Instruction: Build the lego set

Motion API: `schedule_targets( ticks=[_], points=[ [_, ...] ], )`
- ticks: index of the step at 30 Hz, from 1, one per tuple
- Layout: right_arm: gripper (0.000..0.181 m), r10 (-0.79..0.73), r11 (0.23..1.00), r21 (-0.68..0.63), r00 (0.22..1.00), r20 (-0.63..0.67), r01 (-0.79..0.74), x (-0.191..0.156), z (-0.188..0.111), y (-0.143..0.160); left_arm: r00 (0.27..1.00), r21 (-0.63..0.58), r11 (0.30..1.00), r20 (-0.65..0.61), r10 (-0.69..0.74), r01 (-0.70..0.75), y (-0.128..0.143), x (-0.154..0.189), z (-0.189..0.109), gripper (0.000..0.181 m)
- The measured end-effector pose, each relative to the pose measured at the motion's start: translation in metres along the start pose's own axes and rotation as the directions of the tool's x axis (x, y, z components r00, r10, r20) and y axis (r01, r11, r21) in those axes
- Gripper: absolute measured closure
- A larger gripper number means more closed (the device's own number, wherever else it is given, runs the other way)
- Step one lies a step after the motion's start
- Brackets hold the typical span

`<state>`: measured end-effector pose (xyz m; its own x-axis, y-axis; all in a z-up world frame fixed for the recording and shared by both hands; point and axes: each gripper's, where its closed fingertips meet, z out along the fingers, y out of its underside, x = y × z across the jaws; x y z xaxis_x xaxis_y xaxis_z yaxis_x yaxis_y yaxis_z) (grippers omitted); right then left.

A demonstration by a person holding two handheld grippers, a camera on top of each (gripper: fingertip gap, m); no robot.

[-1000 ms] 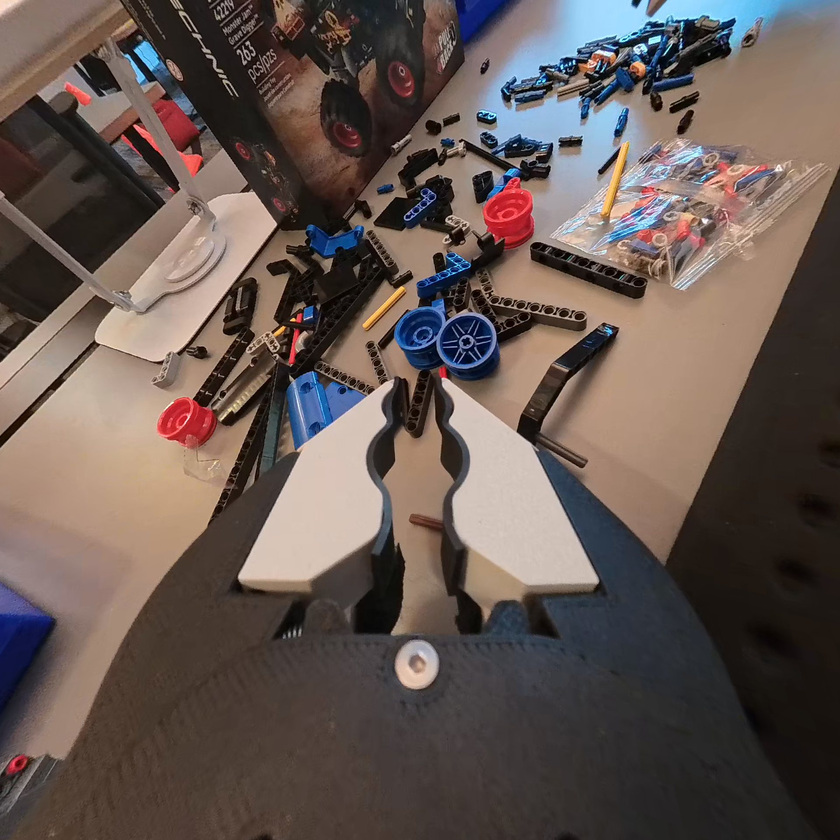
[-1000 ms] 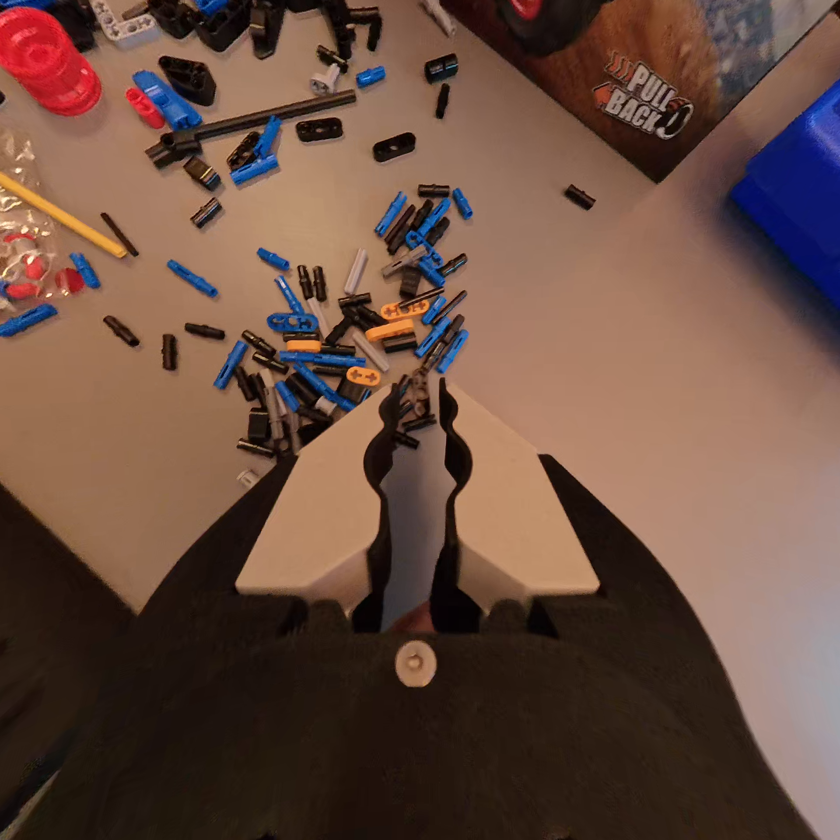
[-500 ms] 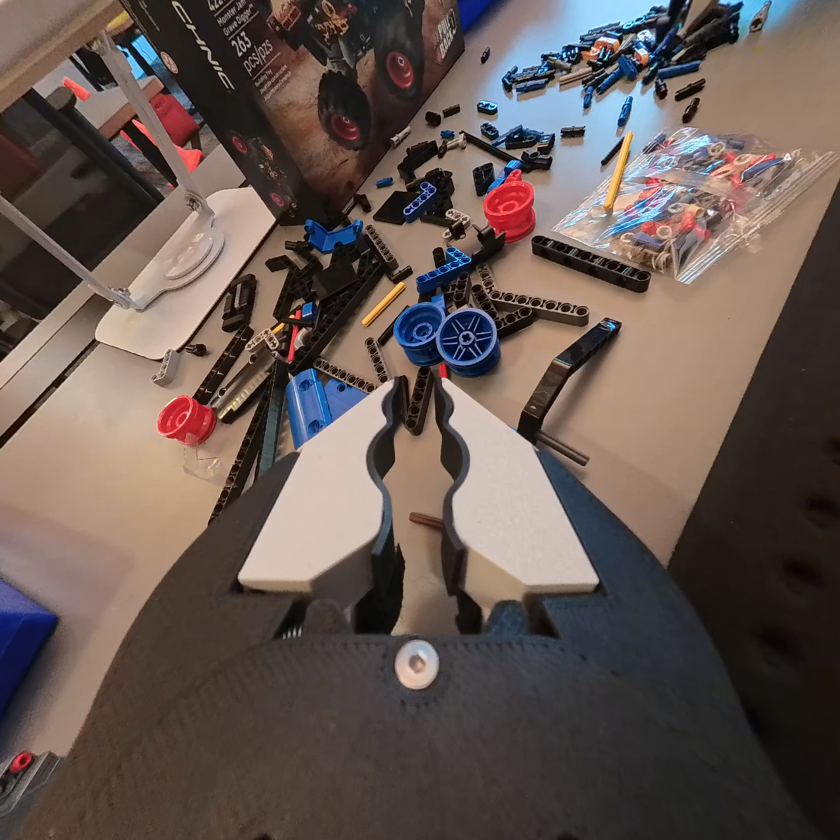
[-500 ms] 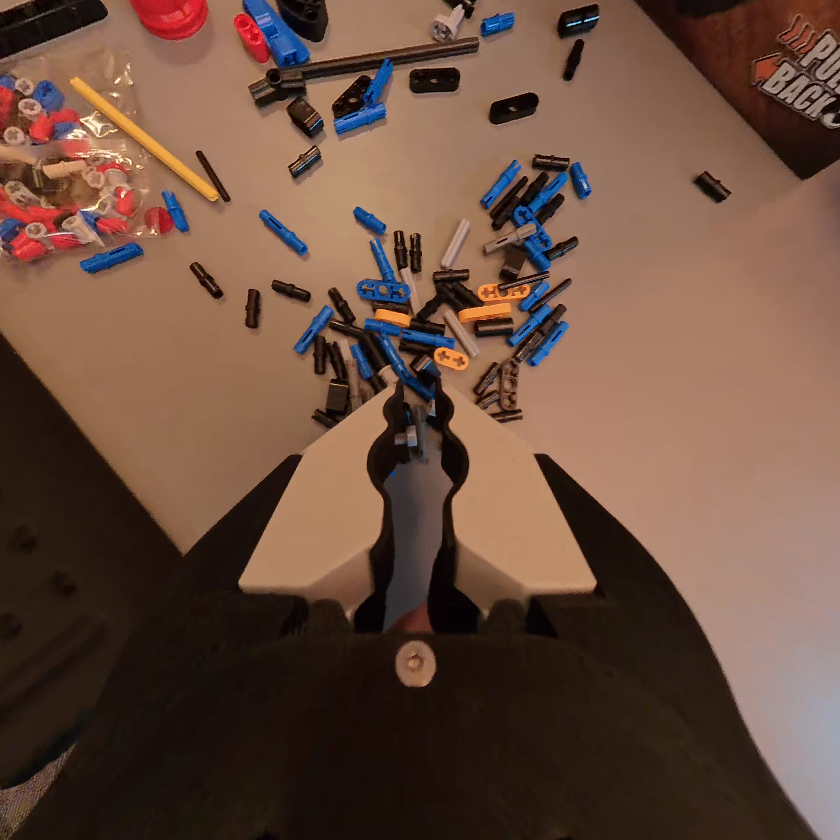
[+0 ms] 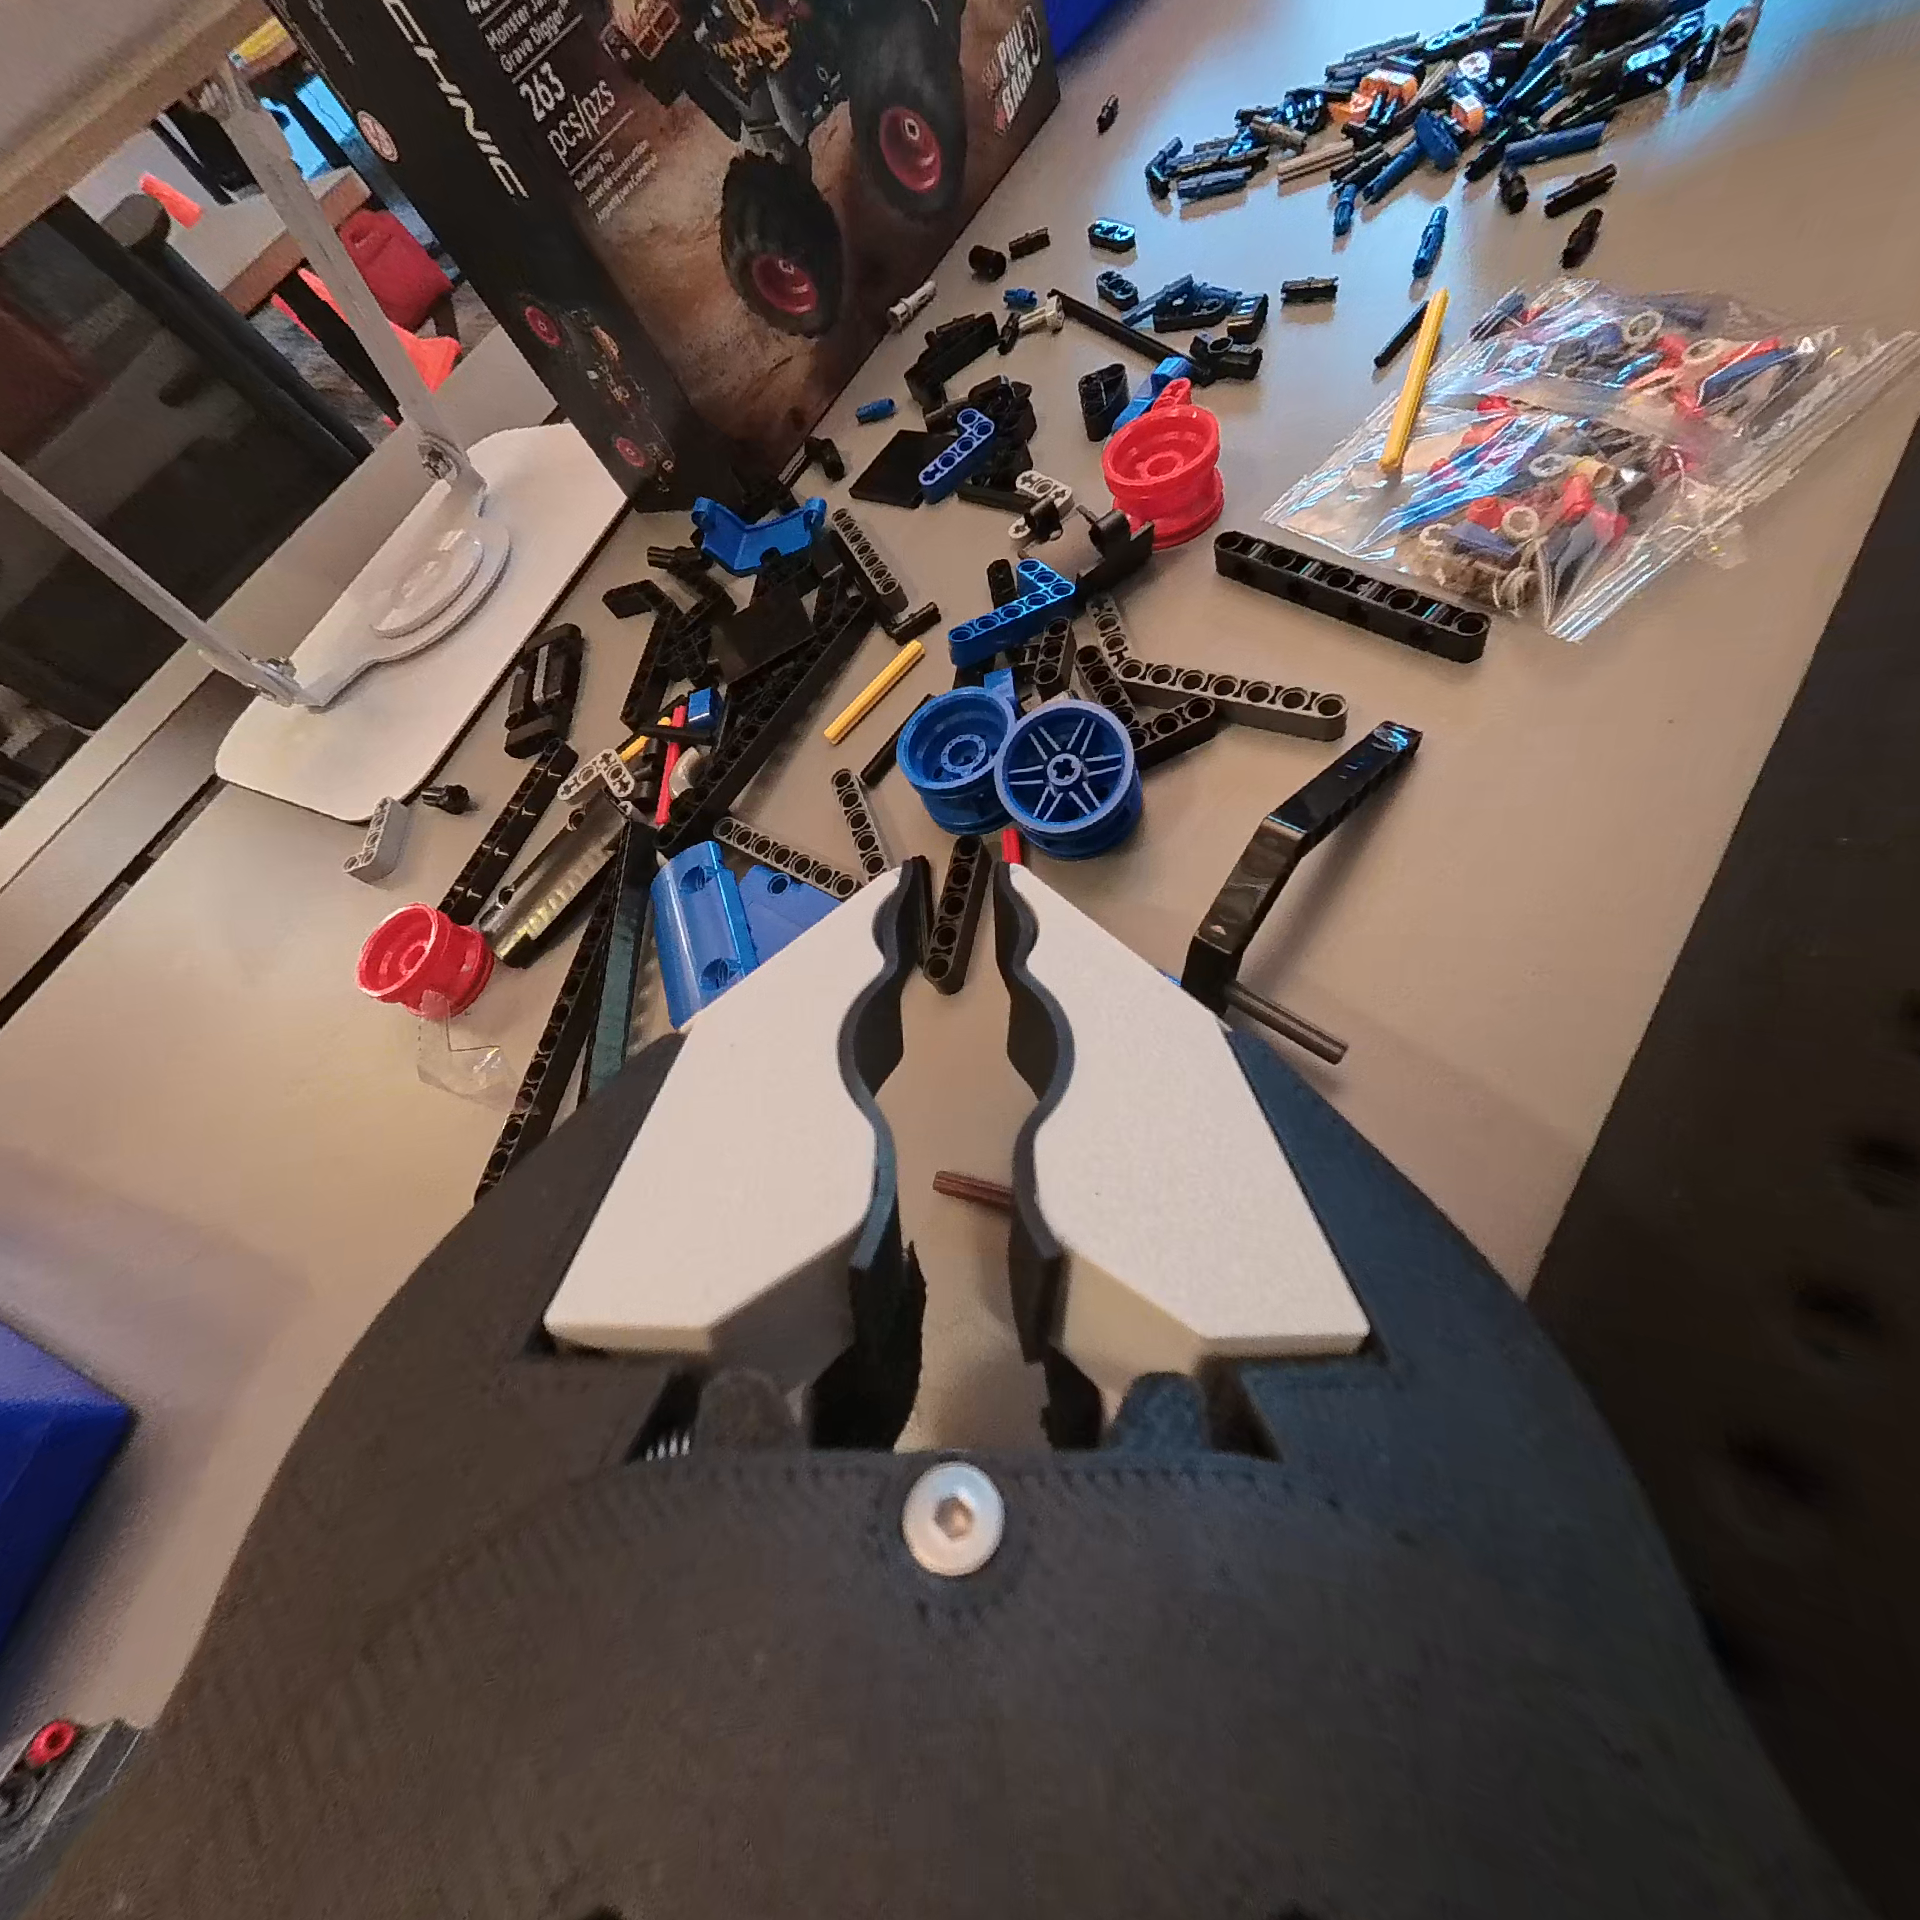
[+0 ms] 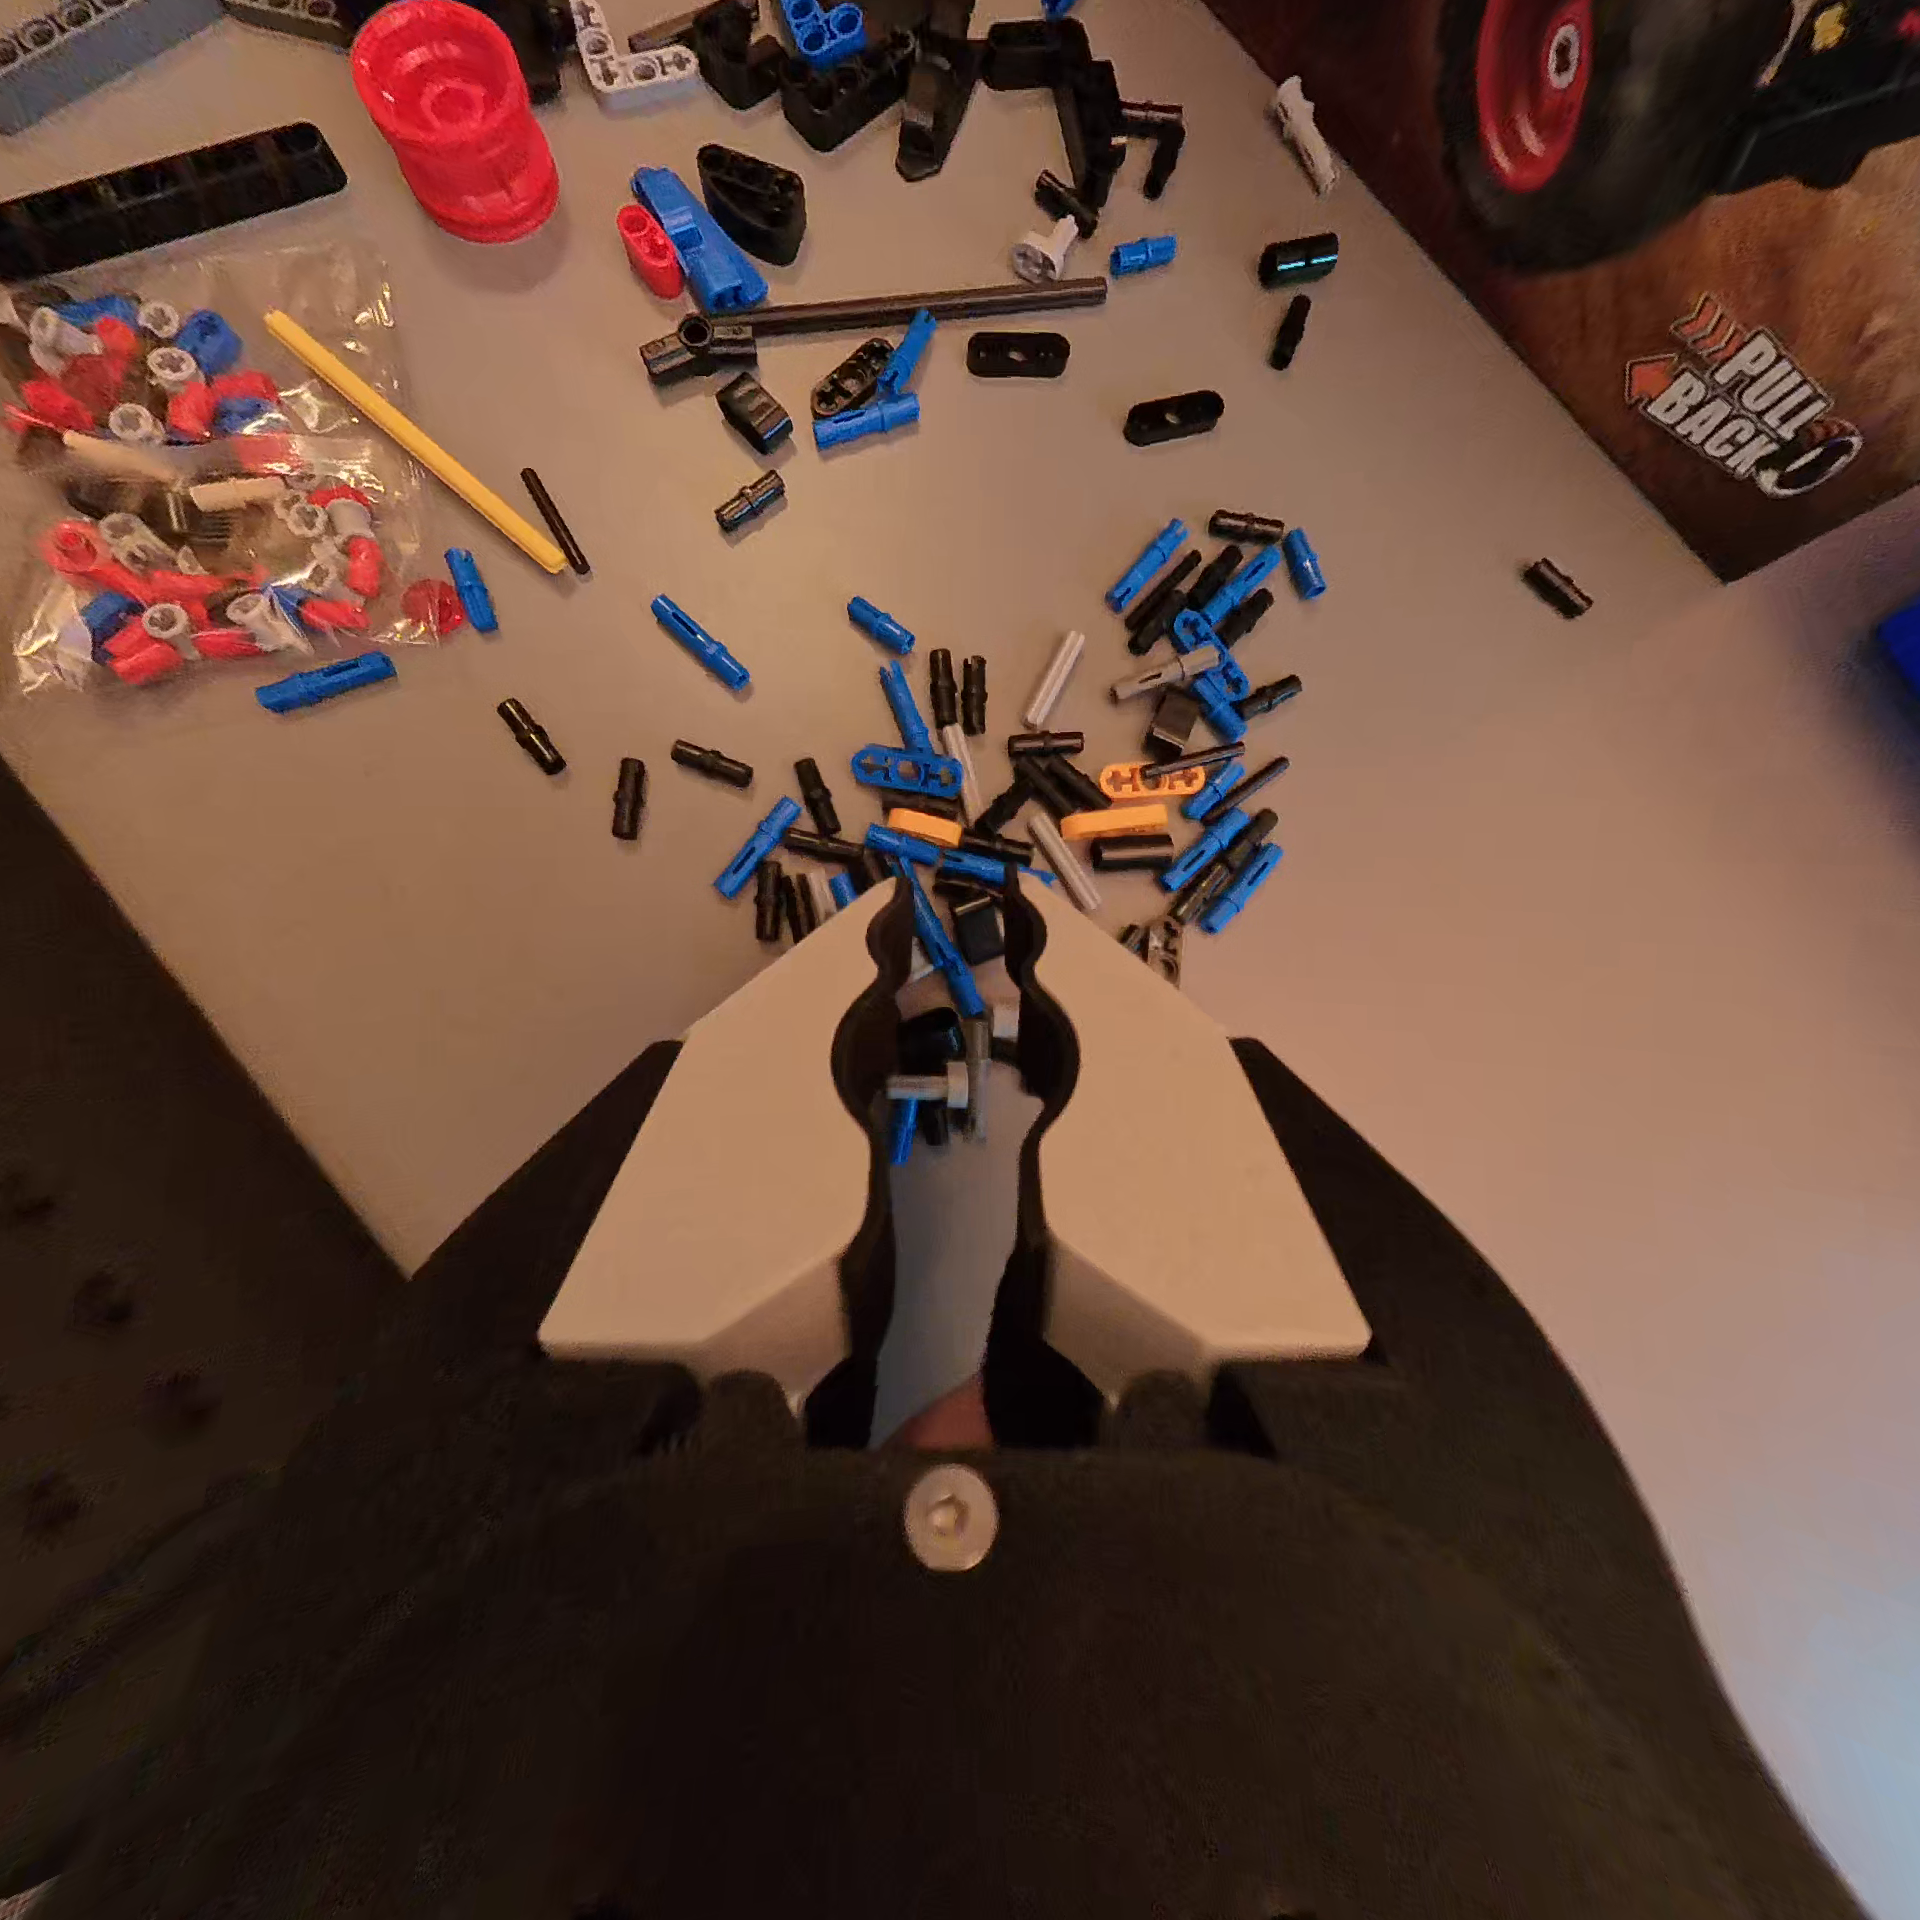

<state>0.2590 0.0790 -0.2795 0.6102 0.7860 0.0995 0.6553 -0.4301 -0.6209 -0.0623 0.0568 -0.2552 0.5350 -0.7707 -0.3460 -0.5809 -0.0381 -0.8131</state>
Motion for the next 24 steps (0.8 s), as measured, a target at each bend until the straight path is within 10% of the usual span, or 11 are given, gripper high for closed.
schedule_targets(
  ticks=[24],
  points=[
    [0.172,0.082,0.997,-0.009,0.995,-0.049,-0.083,-0.003,-0.038,0.040,1.000,-0.001,1.000,-0.001,0.009,-0.009,0.000,-0.001,-0.001,0.169]
  ],
)
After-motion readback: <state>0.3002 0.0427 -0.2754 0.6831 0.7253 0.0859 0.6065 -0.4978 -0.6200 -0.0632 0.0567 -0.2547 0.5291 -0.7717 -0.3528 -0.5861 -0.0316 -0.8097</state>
